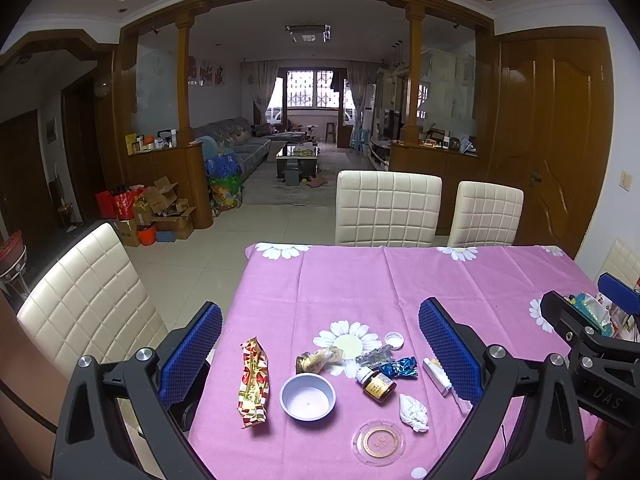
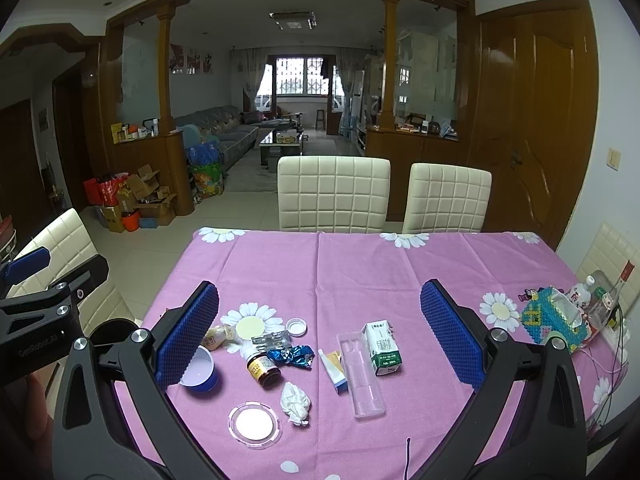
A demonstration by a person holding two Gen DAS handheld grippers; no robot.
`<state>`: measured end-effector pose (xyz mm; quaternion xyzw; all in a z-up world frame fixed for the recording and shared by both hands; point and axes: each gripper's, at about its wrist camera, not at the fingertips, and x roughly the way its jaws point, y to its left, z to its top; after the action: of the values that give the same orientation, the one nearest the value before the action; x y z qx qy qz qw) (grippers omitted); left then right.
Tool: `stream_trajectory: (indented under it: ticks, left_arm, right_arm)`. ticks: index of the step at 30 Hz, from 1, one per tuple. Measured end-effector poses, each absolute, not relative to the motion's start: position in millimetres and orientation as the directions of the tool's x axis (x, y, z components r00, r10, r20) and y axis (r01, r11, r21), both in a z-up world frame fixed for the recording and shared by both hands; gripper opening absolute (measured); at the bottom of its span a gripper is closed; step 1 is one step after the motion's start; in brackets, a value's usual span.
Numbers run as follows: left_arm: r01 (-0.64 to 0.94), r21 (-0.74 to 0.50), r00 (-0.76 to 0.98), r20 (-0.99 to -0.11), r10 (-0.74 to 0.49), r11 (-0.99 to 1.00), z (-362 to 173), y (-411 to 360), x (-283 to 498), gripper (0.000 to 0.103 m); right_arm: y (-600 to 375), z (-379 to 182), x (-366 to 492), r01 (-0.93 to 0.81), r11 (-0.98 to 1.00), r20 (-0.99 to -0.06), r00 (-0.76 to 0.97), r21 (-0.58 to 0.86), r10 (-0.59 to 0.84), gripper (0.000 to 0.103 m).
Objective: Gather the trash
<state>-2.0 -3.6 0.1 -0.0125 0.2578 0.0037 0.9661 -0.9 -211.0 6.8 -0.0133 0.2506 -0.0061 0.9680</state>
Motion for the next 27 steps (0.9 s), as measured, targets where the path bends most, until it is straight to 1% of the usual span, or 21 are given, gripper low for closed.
stream_trajectory:
  ticks: [27]
  left_arm:
    - [-0.013,-0.014,0.866,-0.500,0.005,1.000,0.4,-6.2,-3.1,0.096]
  right_arm:
    - [-213.3,6.7,-1.3,0.002,0.999,-0.489,0.872,-0.032,-0.017,0.099]
